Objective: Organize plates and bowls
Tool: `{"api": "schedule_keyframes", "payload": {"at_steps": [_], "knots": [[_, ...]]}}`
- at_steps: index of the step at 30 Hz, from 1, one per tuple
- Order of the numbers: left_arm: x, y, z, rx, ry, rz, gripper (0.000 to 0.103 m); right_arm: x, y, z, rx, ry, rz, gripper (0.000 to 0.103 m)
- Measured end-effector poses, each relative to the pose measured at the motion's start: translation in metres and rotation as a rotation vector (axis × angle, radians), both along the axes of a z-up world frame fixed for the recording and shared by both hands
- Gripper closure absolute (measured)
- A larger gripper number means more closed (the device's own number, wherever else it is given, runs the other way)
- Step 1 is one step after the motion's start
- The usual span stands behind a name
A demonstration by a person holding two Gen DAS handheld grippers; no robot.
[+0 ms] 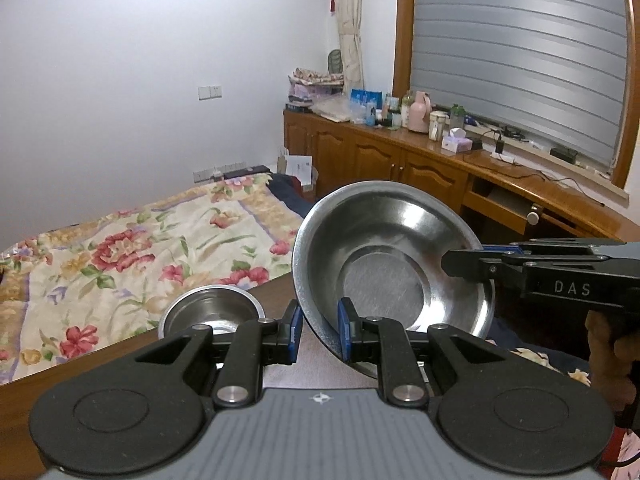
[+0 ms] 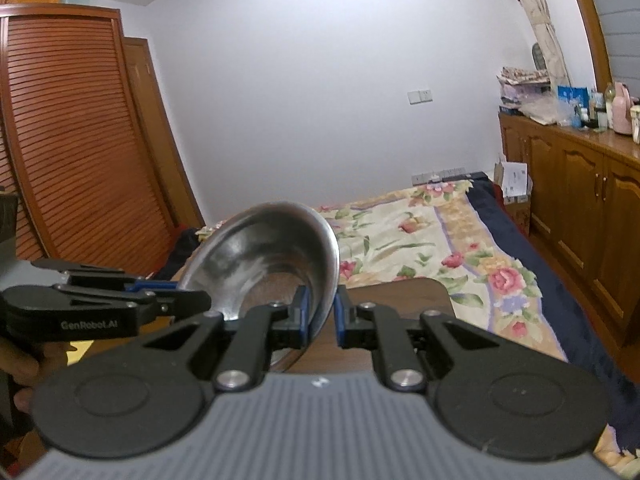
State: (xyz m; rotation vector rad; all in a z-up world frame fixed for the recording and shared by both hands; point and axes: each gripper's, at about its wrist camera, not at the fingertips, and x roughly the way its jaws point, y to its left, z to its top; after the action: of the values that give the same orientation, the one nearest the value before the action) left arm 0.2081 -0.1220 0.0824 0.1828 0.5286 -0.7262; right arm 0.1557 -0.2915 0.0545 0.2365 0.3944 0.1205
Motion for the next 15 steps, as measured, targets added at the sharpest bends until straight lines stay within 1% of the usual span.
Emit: {"api": "schedule_keyframes", "payload": {"at_steps": [9, 15], "knots": [[-0.032, 0.021, 0.007, -0.006, -0.024, 0.016, 0.082, -0.022, 0.017, 0.009, -0.028, -0.034, 0.030, 0.088], [-0.053, 0.037, -0.001, -0.035, 0.002, 0.028, 0.082, -0.039, 0.026, 0.001, -0.019, -0.023, 0.057, 0.088]]}}
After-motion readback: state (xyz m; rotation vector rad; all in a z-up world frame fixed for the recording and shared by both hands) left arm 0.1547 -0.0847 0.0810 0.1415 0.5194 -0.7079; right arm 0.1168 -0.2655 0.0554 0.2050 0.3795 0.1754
